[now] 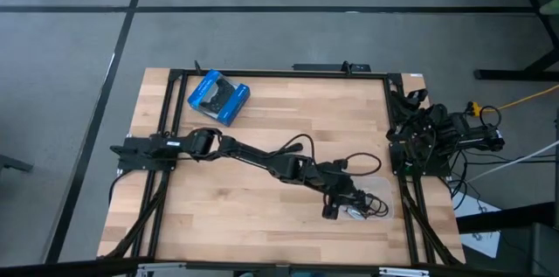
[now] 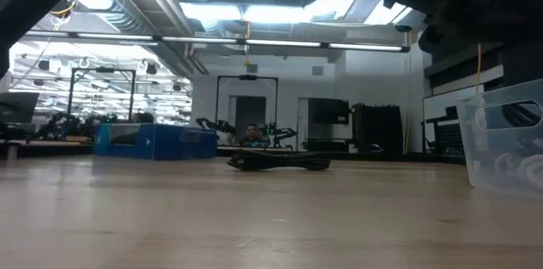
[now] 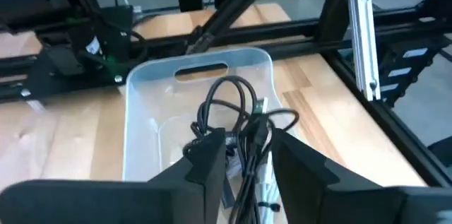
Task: Pick and place USB-C Cables
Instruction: Put the black charger cable into the transparent container
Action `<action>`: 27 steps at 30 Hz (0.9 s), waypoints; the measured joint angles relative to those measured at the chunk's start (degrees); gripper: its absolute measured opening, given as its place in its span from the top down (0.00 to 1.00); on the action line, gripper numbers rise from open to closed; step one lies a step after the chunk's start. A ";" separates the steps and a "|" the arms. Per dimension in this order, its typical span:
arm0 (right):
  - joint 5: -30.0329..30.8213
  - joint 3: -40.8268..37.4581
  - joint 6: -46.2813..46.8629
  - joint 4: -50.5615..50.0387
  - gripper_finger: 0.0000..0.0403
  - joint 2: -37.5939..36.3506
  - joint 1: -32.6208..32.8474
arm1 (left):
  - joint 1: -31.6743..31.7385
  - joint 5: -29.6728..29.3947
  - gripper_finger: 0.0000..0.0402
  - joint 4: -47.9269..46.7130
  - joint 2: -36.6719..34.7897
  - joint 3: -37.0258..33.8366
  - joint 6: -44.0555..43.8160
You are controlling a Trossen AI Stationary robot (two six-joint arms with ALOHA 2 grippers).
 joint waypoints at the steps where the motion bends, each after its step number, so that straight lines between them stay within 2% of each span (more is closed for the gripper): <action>1: 0.02 0.00 0.00 -0.04 0.83 0.00 0.00 | -0.01 -0.30 0.72 0.13 -0.08 0.01 -0.01; 5: 0.04 0.00 0.00 -0.49 0.83 0.00 0.00 | 0.03 -3.08 0.70 -1.92 -0.40 0.01 3.13; 8: 0.04 0.00 0.02 -1.41 0.83 0.00 0.00 | 0.66 -4.64 0.70 -8.58 -3.19 -0.03 6.60; 17: 0.14 0.00 0.02 -3.12 0.83 0.00 -0.01 | 2.75 -15.24 0.70 -30.35 -12.03 -0.12 7.41; 24: 0.19 -0.02 0.04 -6.16 0.83 0.01 0.00 | 8.43 -16.31 0.70 -43.25 -14.83 0.02 5.53; 27: 0.17 -0.02 0.05 -7.60 0.83 0.02 -0.01 | 11.74 -12.78 0.70 -47.93 -14.82 -0.01 2.34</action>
